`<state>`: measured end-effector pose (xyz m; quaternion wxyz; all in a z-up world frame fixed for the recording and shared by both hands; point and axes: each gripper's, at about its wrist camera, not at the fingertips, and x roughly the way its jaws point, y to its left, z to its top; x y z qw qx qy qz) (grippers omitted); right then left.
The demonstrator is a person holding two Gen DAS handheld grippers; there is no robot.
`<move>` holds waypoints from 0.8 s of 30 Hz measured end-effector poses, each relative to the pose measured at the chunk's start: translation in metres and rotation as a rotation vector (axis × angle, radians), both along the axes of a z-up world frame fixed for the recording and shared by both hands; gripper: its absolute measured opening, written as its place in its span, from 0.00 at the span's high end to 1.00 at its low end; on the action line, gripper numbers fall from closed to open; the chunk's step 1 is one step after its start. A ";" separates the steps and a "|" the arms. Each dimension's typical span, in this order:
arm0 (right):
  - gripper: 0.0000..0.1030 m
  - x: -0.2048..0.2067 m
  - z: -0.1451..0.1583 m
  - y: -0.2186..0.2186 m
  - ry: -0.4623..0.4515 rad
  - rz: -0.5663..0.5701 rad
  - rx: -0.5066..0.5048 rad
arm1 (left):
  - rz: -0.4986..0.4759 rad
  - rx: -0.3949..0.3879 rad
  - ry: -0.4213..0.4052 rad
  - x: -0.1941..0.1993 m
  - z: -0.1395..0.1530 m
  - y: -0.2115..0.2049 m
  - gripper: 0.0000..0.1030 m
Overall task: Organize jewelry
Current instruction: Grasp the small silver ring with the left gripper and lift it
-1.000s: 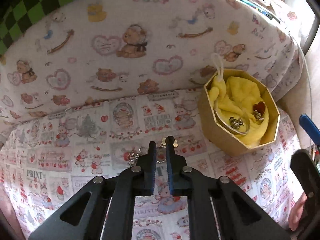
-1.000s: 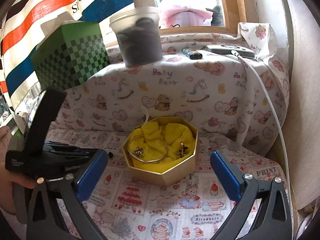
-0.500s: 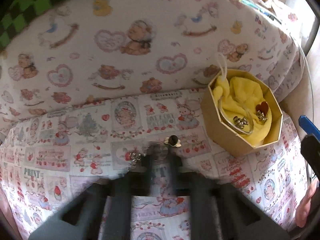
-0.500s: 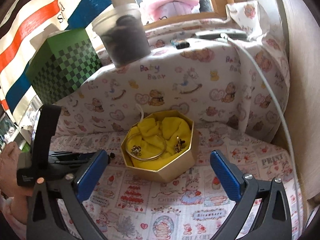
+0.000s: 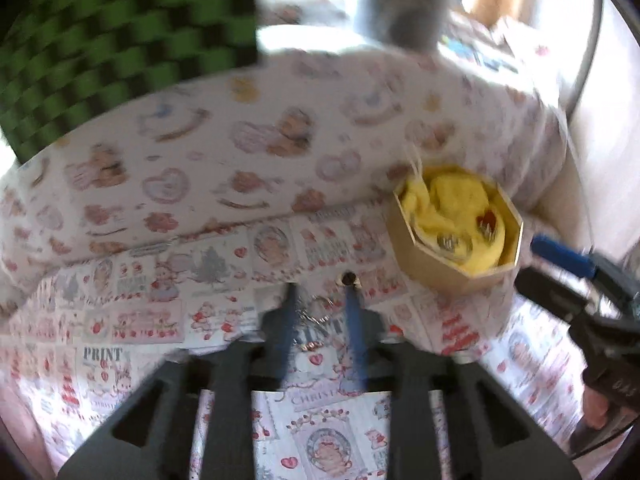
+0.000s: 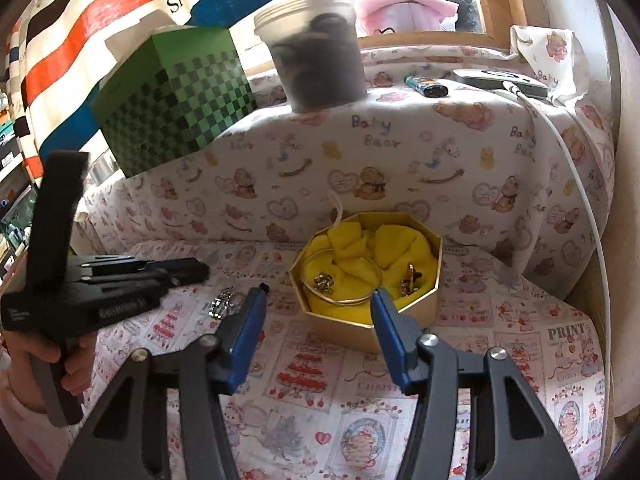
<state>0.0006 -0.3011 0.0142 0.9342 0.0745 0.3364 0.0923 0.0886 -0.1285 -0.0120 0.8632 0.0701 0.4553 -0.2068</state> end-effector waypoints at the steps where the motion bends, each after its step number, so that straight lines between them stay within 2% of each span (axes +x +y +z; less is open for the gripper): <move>1: 0.49 0.000 0.000 -0.001 0.001 -0.005 0.003 | -0.006 0.043 0.015 0.002 -0.005 -0.006 0.63; 3: 0.49 0.002 -0.001 -0.005 0.008 -0.015 0.012 | -0.016 0.082 0.060 0.006 -0.012 -0.013 0.63; 7: 0.49 0.002 0.000 -0.011 0.011 -0.032 0.023 | -0.031 0.032 0.160 0.017 -0.025 -0.016 0.66; 10: 0.49 0.000 0.003 -0.013 0.002 -0.044 0.027 | -0.011 0.044 0.179 0.022 -0.029 -0.019 0.74; 13: 0.49 -0.003 0.005 -0.017 -0.008 -0.068 0.033 | 0.008 0.076 0.179 0.027 -0.033 -0.023 0.74; 24: 0.49 -0.006 0.009 -0.019 -0.022 -0.084 0.036 | 0.033 0.004 0.231 0.068 -0.049 -0.031 0.76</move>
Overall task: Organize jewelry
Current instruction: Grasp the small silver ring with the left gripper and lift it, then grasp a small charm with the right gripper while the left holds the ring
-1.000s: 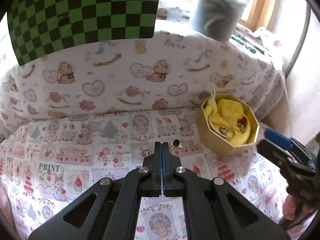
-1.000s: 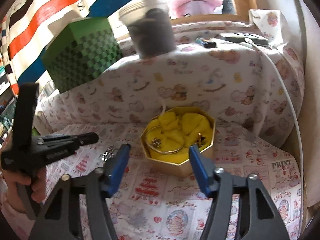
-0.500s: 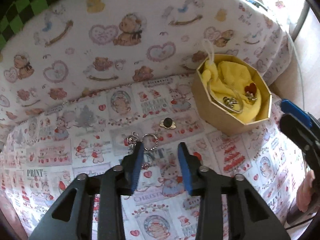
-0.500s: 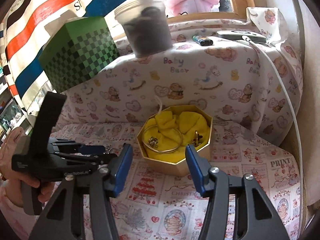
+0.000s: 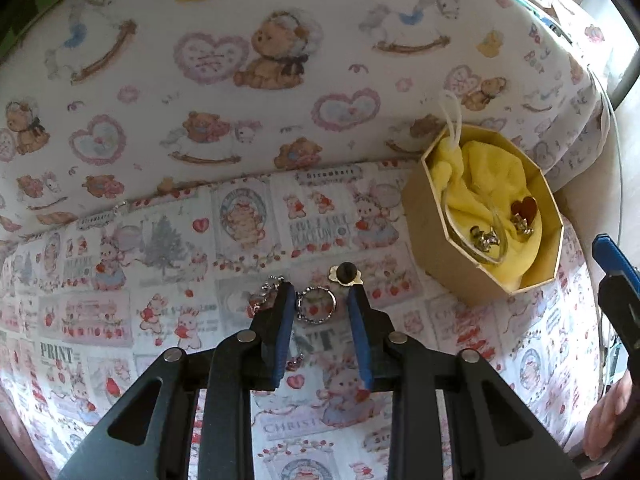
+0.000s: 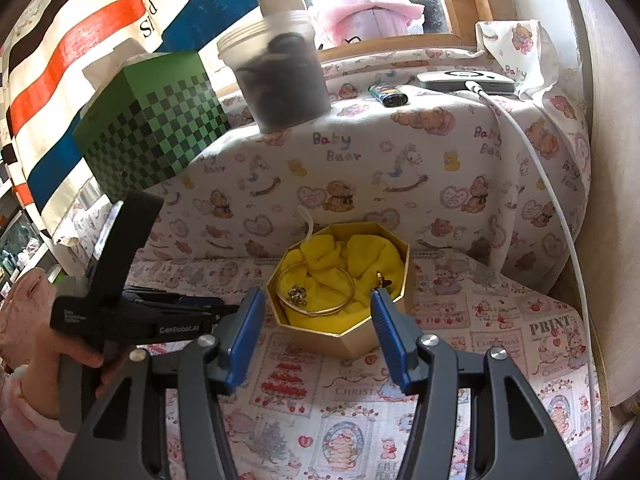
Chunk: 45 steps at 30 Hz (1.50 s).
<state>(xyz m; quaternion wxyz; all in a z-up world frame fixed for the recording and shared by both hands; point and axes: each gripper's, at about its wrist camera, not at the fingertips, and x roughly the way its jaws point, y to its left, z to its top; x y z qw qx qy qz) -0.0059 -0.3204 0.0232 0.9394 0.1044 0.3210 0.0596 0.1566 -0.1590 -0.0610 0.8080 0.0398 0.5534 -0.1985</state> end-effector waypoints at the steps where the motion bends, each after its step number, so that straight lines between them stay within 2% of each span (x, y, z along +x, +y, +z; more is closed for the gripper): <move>1: 0.49 0.000 0.000 0.000 -0.002 -0.001 -0.001 | -0.001 0.004 -0.004 0.002 -0.001 0.000 0.79; 7: 0.49 -0.005 0.004 0.002 -0.016 0.003 -0.013 | 0.015 -0.024 -0.019 -0.001 0.000 0.010 0.81; 12: 0.49 -0.007 0.004 0.008 -0.026 0.016 -0.041 | -0.026 -0.066 -0.215 -0.038 0.039 0.021 0.81; 14: 0.49 -0.005 0.002 0.010 -0.009 0.039 -0.027 | -0.017 -0.084 -0.263 -0.048 0.054 0.031 0.81; 16: 0.61 -0.005 0.002 0.016 0.024 0.069 -0.015 | 0.004 -0.099 -0.315 -0.054 0.066 0.044 0.81; 18: 0.63 -0.012 0.008 0.028 0.026 0.118 0.003 | 0.032 -0.113 -0.348 -0.057 0.073 0.055 0.81; 21: 0.66 -0.018 0.022 0.058 -0.004 0.203 -0.049 | 0.087 -0.120 -0.362 -0.064 0.077 0.070 0.81; 22: 0.72 -0.016 0.025 0.066 -0.010 0.220 -0.063 | 0.106 -0.116 -0.367 -0.066 0.075 0.074 0.81; 24: 0.77 -0.003 0.026 0.079 0.018 0.248 -0.058 | 0.151 -0.106 -0.382 -0.072 0.069 0.089 0.81; 27: 0.78 0.026 0.015 0.093 0.115 0.223 -0.076 | 0.185 -0.116 -0.391 -0.074 0.056 0.105 0.81; 32: 0.80 0.070 -0.012 0.112 0.221 0.198 -0.114 | 0.243 -0.094 -0.397 -0.067 0.047 0.128 0.81; 34: 0.80 0.089 -0.022 0.121 0.258 0.188 -0.150 | 0.264 -0.135 -0.397 -0.064 0.042 0.138 0.81; 37: 0.80 0.104 -0.032 0.125 0.291 0.153 -0.174 | 0.289 -0.133 -0.391 -0.058 0.032 0.150 0.81; 39: 0.80 0.107 -0.037 0.123 0.282 0.111 -0.193 | 0.312 -0.134 -0.380 -0.053 0.028 0.157 0.81; 43: 0.80 0.109 -0.053 0.121 0.318 0.148 -0.198 | 0.336 -0.139 -0.366 -0.050 0.027 0.164 0.81; 45: 0.81 0.110 -0.056 0.121 0.313 0.131 -0.216 | 0.340 -0.136 -0.364 -0.051 0.026 0.166 0.81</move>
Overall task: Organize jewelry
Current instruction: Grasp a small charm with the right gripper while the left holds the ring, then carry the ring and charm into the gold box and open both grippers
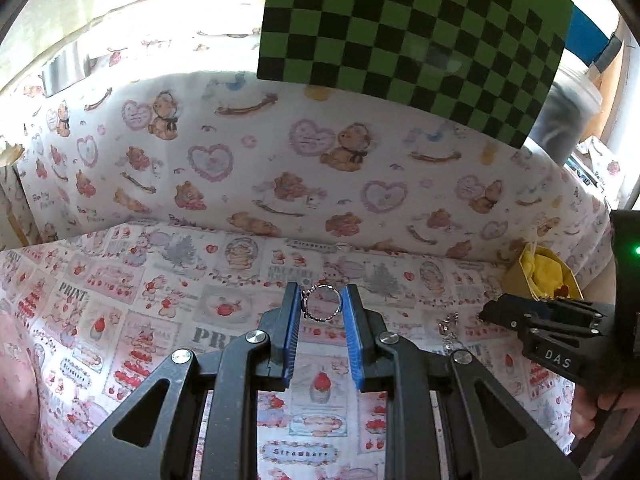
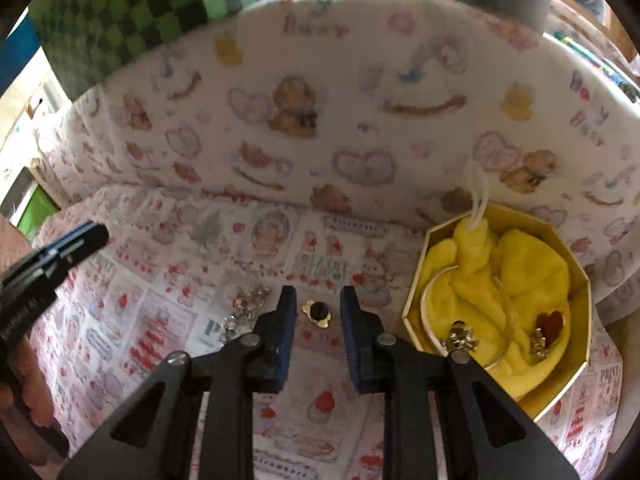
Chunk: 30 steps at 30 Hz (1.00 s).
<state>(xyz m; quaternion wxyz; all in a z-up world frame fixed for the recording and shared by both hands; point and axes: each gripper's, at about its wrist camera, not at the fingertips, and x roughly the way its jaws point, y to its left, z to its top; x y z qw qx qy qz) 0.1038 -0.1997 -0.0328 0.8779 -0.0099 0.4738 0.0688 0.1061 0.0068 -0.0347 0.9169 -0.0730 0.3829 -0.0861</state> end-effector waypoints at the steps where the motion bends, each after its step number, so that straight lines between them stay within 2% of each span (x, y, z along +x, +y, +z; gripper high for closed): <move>1: 0.84 0.001 0.000 -0.001 -0.008 -0.014 -0.001 | 0.003 -0.002 0.000 0.000 0.000 0.001 0.81; 4: 0.87 0.002 -0.001 0.000 0.009 0.001 0.024 | -0.003 -0.011 -0.010 -0.001 0.001 0.003 0.81; 9: 0.95 0.003 -0.010 0.012 0.016 0.046 0.008 | 0.025 -0.004 -0.033 -0.004 0.006 0.011 0.81; 12: 0.95 0.003 -0.012 0.019 -0.009 0.062 -0.029 | 0.032 -0.001 -0.033 -0.004 0.006 0.011 0.81; 15: 0.98 0.002 -0.008 0.017 -0.025 0.062 0.005 | 0.037 0.006 -0.039 -0.005 0.007 0.011 0.81; 24: 0.98 -0.018 0.044 0.015 -0.158 0.076 0.078 | 0.041 -0.026 -0.107 -0.020 0.028 0.014 0.81; 30: 0.98 -0.055 0.093 -0.006 -0.317 0.091 0.142 | 0.012 0.006 -0.233 -0.049 0.066 0.001 0.81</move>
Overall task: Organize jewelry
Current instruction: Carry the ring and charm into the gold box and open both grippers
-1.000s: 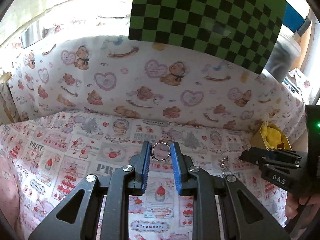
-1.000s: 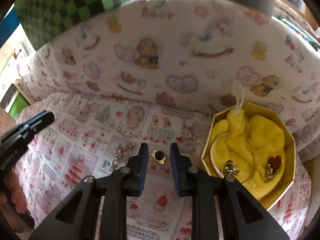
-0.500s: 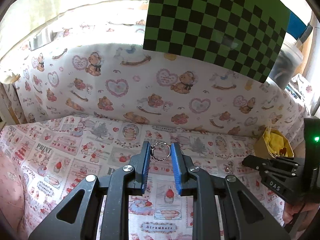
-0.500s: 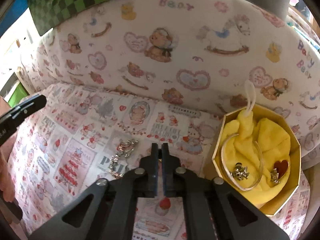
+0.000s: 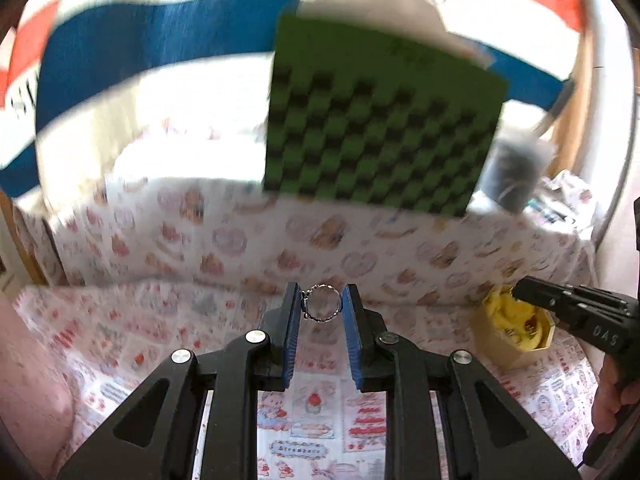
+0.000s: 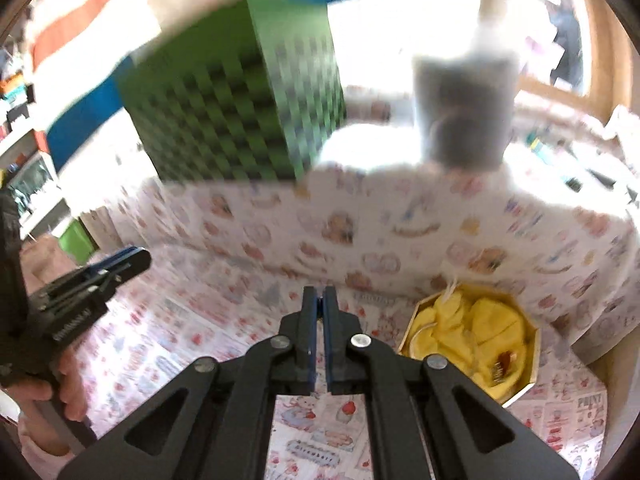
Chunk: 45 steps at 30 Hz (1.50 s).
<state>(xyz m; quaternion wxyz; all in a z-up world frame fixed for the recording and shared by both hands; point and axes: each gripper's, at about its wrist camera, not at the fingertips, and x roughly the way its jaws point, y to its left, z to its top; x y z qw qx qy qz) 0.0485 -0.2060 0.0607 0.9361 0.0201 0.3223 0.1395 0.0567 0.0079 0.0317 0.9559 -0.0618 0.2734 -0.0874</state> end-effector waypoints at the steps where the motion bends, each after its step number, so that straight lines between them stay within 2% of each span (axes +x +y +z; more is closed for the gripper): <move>1: 0.98 -0.010 0.008 -0.007 -0.038 0.000 0.014 | -0.011 0.002 -0.027 -0.007 0.009 -0.003 0.81; 4: 0.98 -0.038 0.026 -0.030 -0.140 -0.011 0.037 | -0.047 0.014 -0.082 -0.023 0.030 -0.018 0.81; 7: 0.98 -0.056 0.037 -0.057 -0.215 -0.020 0.075 | -0.116 0.014 -0.084 -0.030 0.046 -0.040 0.81; 9: 0.98 -0.060 0.039 -0.075 -0.210 -0.012 0.130 | -0.169 0.003 -0.077 -0.032 0.054 -0.059 0.81; 13: 0.98 -0.059 0.023 -0.103 -0.195 -0.043 0.198 | -0.245 -0.016 -0.062 -0.030 0.066 -0.099 0.81; 17: 0.98 -0.052 0.008 -0.126 -0.173 -0.066 0.255 | -0.307 -0.024 -0.029 -0.020 0.066 -0.139 0.81; 20: 0.98 -0.044 0.001 -0.147 -0.154 -0.075 0.334 | -0.350 -0.057 0.027 -0.003 0.056 -0.167 0.81; 24: 0.98 -0.030 -0.020 -0.168 -0.060 -0.081 0.447 | -0.395 -0.099 0.127 0.019 0.026 -0.194 0.81; 30: 0.97 -0.019 -0.034 -0.178 -0.032 -0.119 0.452 | -0.431 -0.065 0.202 0.038 -0.013 -0.216 0.81; 34: 0.97 -0.010 -0.042 -0.181 -0.011 -0.124 0.461 | -0.453 -0.082 0.241 0.045 -0.030 -0.223 0.81; 41: 0.96 -0.001 -0.050 -0.179 0.009 -0.124 0.453 | -0.420 -0.014 0.241 0.054 -0.039 -0.232 0.80; 45: 0.96 0.001 -0.052 -0.175 0.020 -0.146 0.407 | -0.406 -0.010 0.228 0.052 -0.035 -0.225 0.77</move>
